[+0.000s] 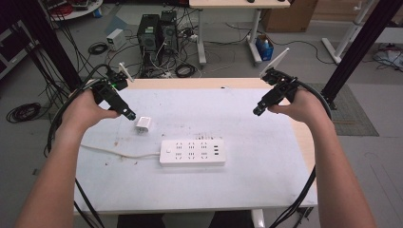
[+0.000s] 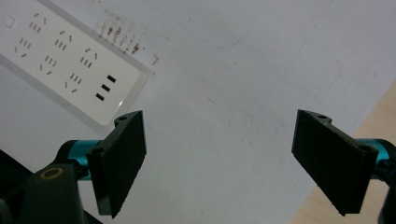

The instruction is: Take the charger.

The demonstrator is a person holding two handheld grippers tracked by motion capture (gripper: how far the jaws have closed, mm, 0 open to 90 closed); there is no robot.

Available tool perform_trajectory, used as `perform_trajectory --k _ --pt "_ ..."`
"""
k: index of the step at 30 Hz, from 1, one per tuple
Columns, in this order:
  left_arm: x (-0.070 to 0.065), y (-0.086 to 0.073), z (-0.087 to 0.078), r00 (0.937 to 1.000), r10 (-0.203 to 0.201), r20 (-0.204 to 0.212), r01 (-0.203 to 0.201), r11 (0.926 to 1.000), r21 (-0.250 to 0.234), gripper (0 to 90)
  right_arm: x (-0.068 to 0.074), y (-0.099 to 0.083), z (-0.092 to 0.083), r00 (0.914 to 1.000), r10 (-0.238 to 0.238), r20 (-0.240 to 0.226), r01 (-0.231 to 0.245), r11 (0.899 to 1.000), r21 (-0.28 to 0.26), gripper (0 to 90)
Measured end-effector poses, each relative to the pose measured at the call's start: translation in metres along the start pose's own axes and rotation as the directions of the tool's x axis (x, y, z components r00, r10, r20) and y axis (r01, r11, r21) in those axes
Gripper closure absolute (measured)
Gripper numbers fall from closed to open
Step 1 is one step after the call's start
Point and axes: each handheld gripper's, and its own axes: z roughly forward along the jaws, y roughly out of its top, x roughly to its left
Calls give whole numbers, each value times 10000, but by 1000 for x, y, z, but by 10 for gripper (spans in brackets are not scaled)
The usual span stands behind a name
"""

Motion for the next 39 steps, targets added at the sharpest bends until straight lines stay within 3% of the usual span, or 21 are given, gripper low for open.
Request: perform_trajectory --k 7,14,23,27,29,31,32,33,34,35,37,39 --pt "-4 9 7 10000 15 -28 -14 10000 64 186 -3 2 1 9996 182 -226 -187 9996 -205 171" --pt "-5 14 20 9996 -286 24 285 9992 276 186 -9 8 6 9984 465 -312 -470 9988 -150 171" --pt "-7 16 39 9985 -534 135 528 9977 429 186 -5 13 12 9999 59 -138 -60 10000 -77 171" --pt "-3 16 58 9949 -1009 18 1006 9930 621 186 -2 15 14 10000 8 0 -8 10000 4 171" --pt "3 16 75 9826 -1858 -25 1856 9809 589 186 0 16 15 10000 -57 20 57 10000 17 171" --pt "6 16 81 9799 -1996 5 1990 9774 716 186 2 16 16 10000 -61 60 61 10000 8 171" --pt "10 16 94 9703 -2420 25 2411 9673 788 187 2 16 16 10000 -64 57 64 10000 5 171" --pt "10 16 94 9703 -2420 25 2411 9673 788 186 2 16 16 10000 -64 57 64 10000 5 171" --pt "14 16 108 9626 -2707 -119 2707 9585 891 187 2 15 16 10000 -45 70 45 10000 -16 171" --pt "15 16 114 9587 -2836 -225 2844 9544 903 186 2 14 16 10000 -39 68 39 10000 -42 171" --pt "17 16 120 9556 -2933 -283 2946 9510 934 187 2 14 15 10000 -14 73 14 10000 -40 172" --pt "21 17 133 9440 -3277 -395 3299 9404 829 187 2 13 16 10000 3 81 -3 10000 -67 171"
